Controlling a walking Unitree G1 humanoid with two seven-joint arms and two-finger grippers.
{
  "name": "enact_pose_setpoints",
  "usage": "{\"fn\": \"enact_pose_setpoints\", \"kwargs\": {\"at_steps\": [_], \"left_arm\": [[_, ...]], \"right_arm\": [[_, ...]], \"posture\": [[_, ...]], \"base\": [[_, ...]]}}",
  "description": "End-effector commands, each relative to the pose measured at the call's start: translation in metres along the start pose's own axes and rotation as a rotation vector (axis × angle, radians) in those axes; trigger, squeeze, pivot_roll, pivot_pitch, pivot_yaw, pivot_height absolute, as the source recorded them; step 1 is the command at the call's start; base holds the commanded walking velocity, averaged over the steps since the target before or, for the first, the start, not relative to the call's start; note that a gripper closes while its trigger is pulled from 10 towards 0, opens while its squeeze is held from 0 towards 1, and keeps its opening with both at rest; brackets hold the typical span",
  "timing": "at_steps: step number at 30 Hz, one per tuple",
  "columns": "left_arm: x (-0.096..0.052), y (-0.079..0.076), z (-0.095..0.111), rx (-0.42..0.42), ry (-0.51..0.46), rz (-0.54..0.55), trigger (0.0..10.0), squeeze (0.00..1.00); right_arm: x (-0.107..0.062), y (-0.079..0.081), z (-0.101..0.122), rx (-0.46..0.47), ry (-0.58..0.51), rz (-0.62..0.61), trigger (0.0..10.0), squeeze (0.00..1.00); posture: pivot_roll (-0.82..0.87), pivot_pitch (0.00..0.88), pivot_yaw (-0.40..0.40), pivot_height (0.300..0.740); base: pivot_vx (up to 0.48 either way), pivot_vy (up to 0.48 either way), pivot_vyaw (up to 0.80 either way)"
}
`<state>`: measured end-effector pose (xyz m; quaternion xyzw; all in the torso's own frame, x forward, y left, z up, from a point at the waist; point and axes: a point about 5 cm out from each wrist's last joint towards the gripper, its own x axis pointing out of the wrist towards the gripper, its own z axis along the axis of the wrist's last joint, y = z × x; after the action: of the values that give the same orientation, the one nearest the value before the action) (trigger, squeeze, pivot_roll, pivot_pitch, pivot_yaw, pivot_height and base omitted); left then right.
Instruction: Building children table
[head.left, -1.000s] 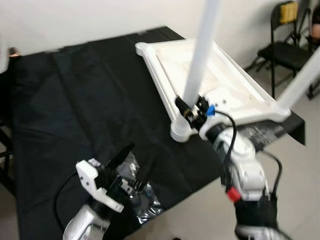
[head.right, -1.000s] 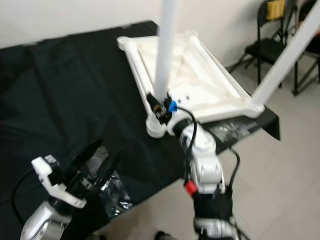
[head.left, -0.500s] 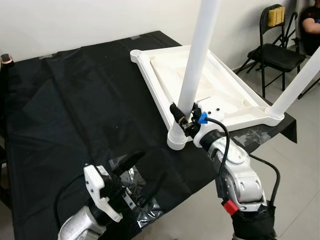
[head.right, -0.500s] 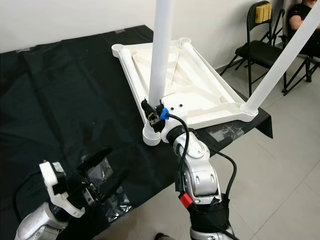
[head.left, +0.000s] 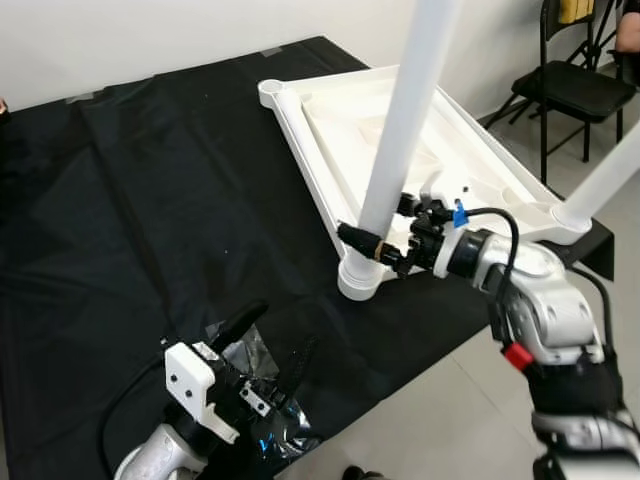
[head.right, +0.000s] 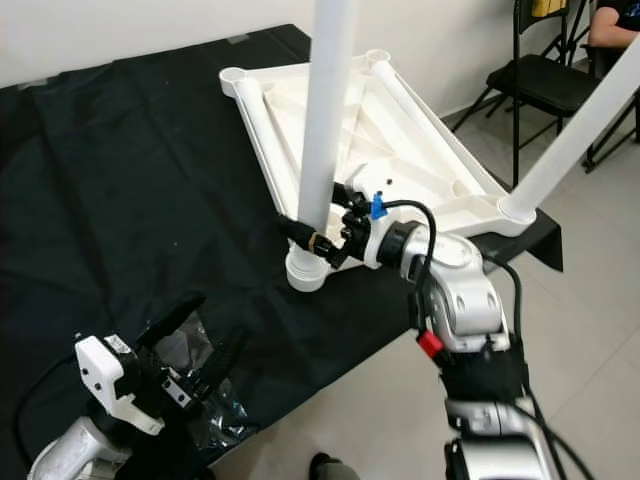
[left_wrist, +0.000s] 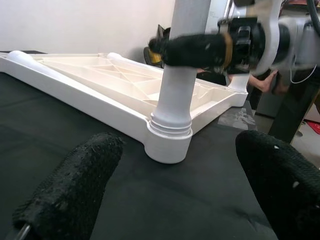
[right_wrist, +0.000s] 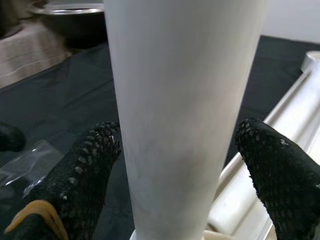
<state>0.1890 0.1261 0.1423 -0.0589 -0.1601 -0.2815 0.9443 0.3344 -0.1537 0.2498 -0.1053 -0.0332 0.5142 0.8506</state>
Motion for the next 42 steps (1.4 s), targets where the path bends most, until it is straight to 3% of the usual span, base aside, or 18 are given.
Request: {"fn": "enact_pose_setpoints", "kwargs": {"at_steps": [1, 7, 13, 14, 27, 31, 34, 35, 36, 37, 38, 39, 40, 41, 42], "left_arm": [[-0.003, -0.002, -0.004, 0.005, 0.015, 0.007, 10.0, 0.00], [-0.004, -0.003, -0.004, 0.021, 0.019, 0.025, 10.0, 0.00], [-0.007, -0.004, -0.002, 0.035, 0.029, 0.041, 10.0, 0.00], [-0.008, -0.004, -0.002, 0.036, 0.029, 0.042, 10.0, 0.00], [-0.009, -0.004, -0.002, 0.040, 0.043, 0.041, 10.0, 0.00], [-0.008, -0.003, -0.003, 0.043, 0.046, 0.039, 10.0, 0.00], [-0.008, -0.003, -0.003, 0.043, 0.046, 0.040, 10.0, 0.00], [-0.007, -0.002, -0.004, 0.045, 0.047, 0.040, 10.0, 0.00], [-0.007, -0.001, -0.004, 0.047, 0.047, 0.041, 10.0, 0.00], [-0.007, 0.000, -0.004, 0.048, 0.048, 0.041, 10.0, 0.00], [-0.007, 0.000, -0.004, 0.048, 0.048, 0.041, 10.0, 0.00], [-0.005, 0.002, -0.004, 0.050, 0.047, 0.041, 10.0, 0.00], [-0.005, 0.002, -0.004, 0.050, 0.047, 0.041, 10.0, 0.00], [-0.004, 0.004, -0.006, 0.051, 0.048, 0.041, 10.0, 0.00], [-0.002, 0.005, -0.007, 0.051, 0.048, 0.040, 10.0, 0.00]], "right_arm": [[0.000, -0.004, 0.004, -0.002, -0.029, 0.053, 10.0, 0.00], [0.000, -0.025, 0.020, 0.052, -0.084, 0.193, 10.0, 0.00], [0.005, -0.031, 0.024, 0.043, -0.061, 0.277, 10.0, 0.00], [0.005, -0.031, 0.023, 0.044, -0.058, 0.289, 0.0, 0.00], [-0.006, -0.035, 0.014, 0.055, -0.030, 0.339, 0.0, 0.00], [-0.009, -0.028, -0.010, 0.050, 0.018, 0.217, 0.0, 0.00], [-0.008, -0.025, -0.016, 0.049, 0.028, 0.177, 0.0, 0.00], [0.006, -0.015, -0.035, 0.116, 0.036, -0.018, 0.0, 0.00], [0.012, -0.001, -0.062, 0.176, 0.082, -0.471, 0.0, 0.00], [0.001, 0.010, -0.080, 0.220, 0.137, -0.829, 0.0, 0.00], [0.001, 0.010, -0.080, 0.220, 0.137, -0.829, 0.0, 0.00], [-0.002, 0.039, -0.092, 0.229, 0.166, -0.887, 0.0, 0.00], [-0.002, 0.039, -0.092, 0.229, 0.166, -0.887, 0.0, 0.00], [0.005, 0.062, -0.096, 0.250, 0.166, -0.842, 0.0, 0.00], [0.012, 0.072, -0.092, 0.246, 0.135, -0.762, 0.0, 0.00]], "posture": [[0.04, 0.193, -0.059, 0.740], [0.06, 0.204, -0.056, 0.740], [0.08, 0.221, -0.055, 0.740], [0.08, 0.226, -0.052, 0.740], [0.08, 0.231, -0.036, 0.740], [0.07, 0.225, -0.053, 0.740], [0.07, 0.226, -0.055, 0.740], [0.06, 0.220, -0.064, 0.740], [0.06, 0.219, -0.061, 0.740], [0.05, 0.221, -0.059, 0.740], [0.05, 0.221, -0.059, 0.740], [0.05, 0.221, -0.043, 0.740], [0.05, 0.221, -0.043, 0.740], [0.02, 0.208, -0.024, 0.740], [0.01, 0.200, -0.023, 0.740]], "base": [[0.000, 0.000, 0.00], [0.000, 0.000, 0.00], [0.000, 0.000, 0.00], [0.000, 0.000, 0.00], [0.000, 0.000, 0.00], [0.000, 0.000, 0.00], [0.000, 0.000, 0.00], [0.000, 0.000, 0.00], [0.000, 0.000, 0.00], [0.000, 0.000, 0.00], [0.000, 0.000, 0.00], [0.000, 0.000, 0.00], [0.000, 0.000, 0.00], [0.000, 0.000, 0.00], [0.000, 0.000, 0.00]]}}
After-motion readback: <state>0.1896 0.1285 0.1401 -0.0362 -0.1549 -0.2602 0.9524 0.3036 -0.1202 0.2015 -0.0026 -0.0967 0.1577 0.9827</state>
